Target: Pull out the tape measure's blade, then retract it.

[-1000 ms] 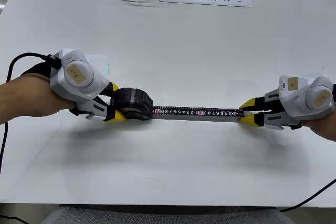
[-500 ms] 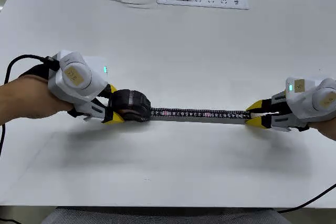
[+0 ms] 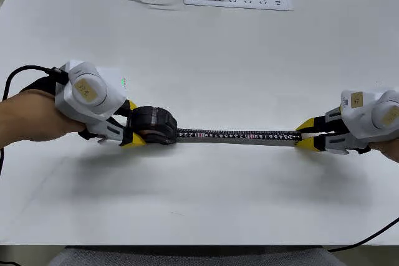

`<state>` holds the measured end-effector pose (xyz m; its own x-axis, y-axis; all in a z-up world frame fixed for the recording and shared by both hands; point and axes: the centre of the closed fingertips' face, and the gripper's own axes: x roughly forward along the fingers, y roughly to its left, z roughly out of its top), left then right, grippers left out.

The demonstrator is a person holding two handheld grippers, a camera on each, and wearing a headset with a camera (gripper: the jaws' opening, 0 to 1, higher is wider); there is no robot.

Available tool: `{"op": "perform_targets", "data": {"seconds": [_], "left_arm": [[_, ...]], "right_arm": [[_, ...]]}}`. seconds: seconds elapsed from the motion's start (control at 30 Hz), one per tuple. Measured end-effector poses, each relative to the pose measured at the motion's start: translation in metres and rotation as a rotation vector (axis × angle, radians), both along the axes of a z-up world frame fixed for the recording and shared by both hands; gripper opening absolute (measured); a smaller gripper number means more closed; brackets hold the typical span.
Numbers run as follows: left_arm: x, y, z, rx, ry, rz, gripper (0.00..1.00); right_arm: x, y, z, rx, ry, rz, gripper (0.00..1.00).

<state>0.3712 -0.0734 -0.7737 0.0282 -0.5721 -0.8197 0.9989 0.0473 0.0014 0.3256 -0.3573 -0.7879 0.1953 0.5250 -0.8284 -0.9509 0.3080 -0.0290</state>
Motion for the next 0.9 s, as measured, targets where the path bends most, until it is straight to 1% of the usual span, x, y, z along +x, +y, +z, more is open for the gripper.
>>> {"op": "perform_targets", "data": {"seconds": [0.1, 0.17, 0.2, 0.3, 0.37, 0.5, 0.6, 0.67, 0.73, 0.8, 0.83, 0.9], "left_arm": [[0.0002, -0.0001, 0.0003, 0.003, -0.004, 0.001, 0.27], [0.0002, -0.0002, 0.0003, 0.007, -0.009, 0.001, 0.28], [0.0003, -0.0004, 0.0005, 0.003, -0.004, 0.008, 0.28], [0.0007, -0.0008, 0.0007, -0.004, 0.0, 0.022, 0.28], [0.0003, -0.0007, 0.0008, 0.006, -0.004, 0.022, 0.28], [0.0005, -0.001, 0.0013, 0.006, 0.002, 0.023, 0.28], [0.0003, -0.0011, 0.0011, 0.01, -0.005, 0.022, 0.28], [0.0001, -0.0012, 0.0012, 0.008, -0.003, 0.025, 0.29], [0.0, -0.0012, 0.0013, 0.009, 0.006, 0.029, 0.29], [0.0007, -0.0012, 0.0012, 0.011, 0.003, 0.023, 0.29], [0.0002, -0.0013, 0.0012, 0.012, 0.003, 0.022, 0.29], [0.0002, -0.0011, 0.0011, 0.014, 0.006, 0.026, 0.29]], "right_arm": [[-0.0002, 0.0003, 0.0001, -0.007, 0.003, 0.0, 0.09], [-0.0002, 0.0003, -0.0004, -0.024, 0.004, 0.013, 0.09], [-0.0002, 0.0003, -0.0006, -0.037, 0.002, 0.026, 0.09], [-0.0002, 0.0, -0.0012, -0.057, 0.011, 0.031, 0.1], [-0.0011, 0.0001, -0.0014, -0.077, 0.013, 0.04, 0.1], [-0.0012, -0.0007, -0.0019, -0.093, 0.013, 0.054, 0.1], [-0.0013, -0.0011, -0.0021, -0.099, 0.013, 0.058, 0.1], [-0.0012, -0.0014, -0.0022, -0.099, 0.014, 0.053, 0.11], [-0.0015, -0.0019, -0.002, -0.101, 0.02, 0.041, 0.11], [-0.0023, -0.0019, -0.0008, -0.102, 0.026, 0.039, 0.11], [-0.0016, -0.0024, -0.0001, -0.1, 0.026, 0.031, 0.12], [-0.0002, -0.0014, 0.0033, -0.078, 0.031, 0.007, 0.14]]}}
